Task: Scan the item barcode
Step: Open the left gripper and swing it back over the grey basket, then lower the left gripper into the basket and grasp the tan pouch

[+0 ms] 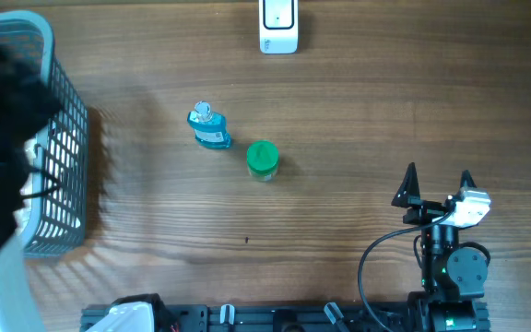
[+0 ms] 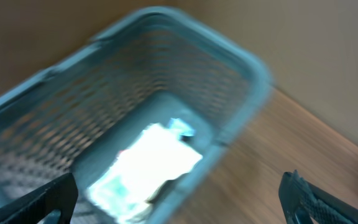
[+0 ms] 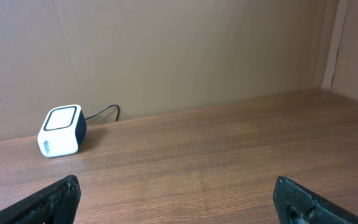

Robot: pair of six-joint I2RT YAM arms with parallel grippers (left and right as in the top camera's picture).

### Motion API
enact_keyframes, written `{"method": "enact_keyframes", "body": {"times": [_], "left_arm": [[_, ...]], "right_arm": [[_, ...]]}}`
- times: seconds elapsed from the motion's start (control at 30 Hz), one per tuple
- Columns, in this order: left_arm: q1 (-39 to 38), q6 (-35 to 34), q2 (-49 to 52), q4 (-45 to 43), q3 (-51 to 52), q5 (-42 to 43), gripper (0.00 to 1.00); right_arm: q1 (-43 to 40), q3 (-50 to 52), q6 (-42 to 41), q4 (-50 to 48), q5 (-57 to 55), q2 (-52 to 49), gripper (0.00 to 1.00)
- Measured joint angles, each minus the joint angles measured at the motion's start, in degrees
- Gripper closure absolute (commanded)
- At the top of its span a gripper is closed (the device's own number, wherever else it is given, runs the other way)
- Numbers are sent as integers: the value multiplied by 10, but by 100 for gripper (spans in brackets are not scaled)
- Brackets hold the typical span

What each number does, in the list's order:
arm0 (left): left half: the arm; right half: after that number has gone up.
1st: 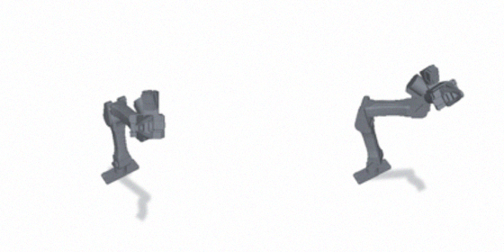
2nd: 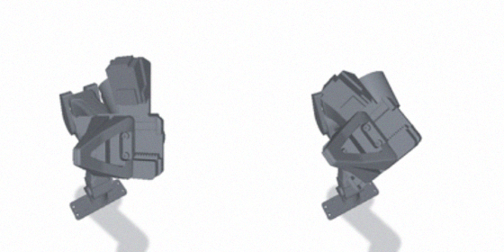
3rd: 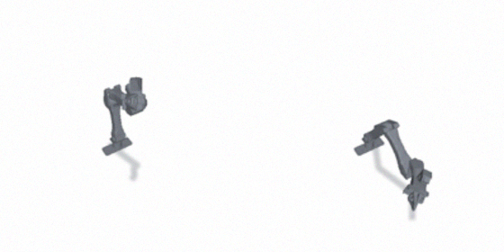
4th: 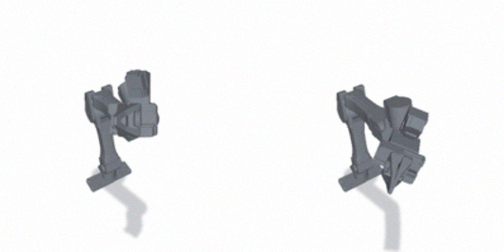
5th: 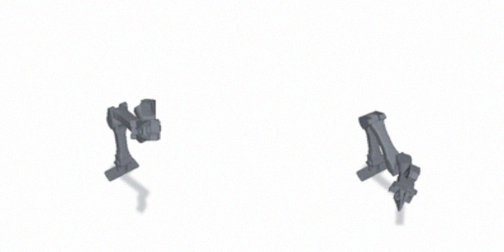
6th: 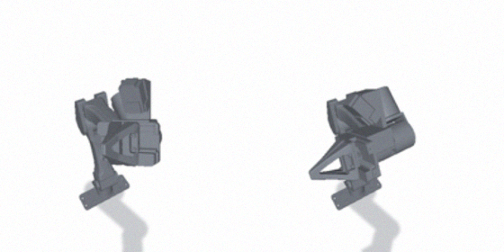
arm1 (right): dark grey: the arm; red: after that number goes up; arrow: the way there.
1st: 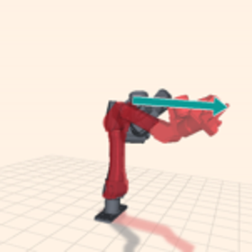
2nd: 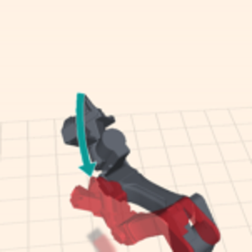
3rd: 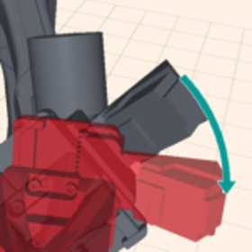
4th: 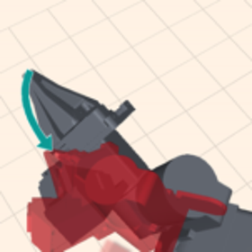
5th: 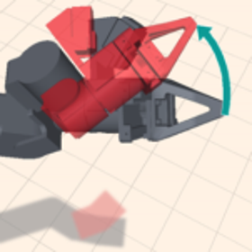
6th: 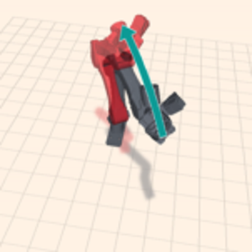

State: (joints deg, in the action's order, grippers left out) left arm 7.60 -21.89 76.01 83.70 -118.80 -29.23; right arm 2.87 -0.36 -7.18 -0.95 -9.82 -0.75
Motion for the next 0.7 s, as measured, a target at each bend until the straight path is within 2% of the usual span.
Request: {"method": "enact_keyframes", "body": {"times": [0.07, 0.23, 0.37, 0.6, 0.7], "left_arm": [[71, 3, 1, 4, 0, 23, 0], [170, 11, 13, 5, 0, 65, 0], [217, -4, 41, 7, 0, 78, 0], [268, -99, 126, 63, -1, 118, 0], [273, -120, 167, 63, -1, 134, 0]], "right_arm": [[0, 0, 0, 0, 0, 0, 0], [0, 0, 0, 0, 0, 0, 0], [0, 0, 0, 0, 0, 0, 0], [0, 0, 0, 0, 0, 0, 0], [0, 0, 0, 0, 0, 0, 0]]}}
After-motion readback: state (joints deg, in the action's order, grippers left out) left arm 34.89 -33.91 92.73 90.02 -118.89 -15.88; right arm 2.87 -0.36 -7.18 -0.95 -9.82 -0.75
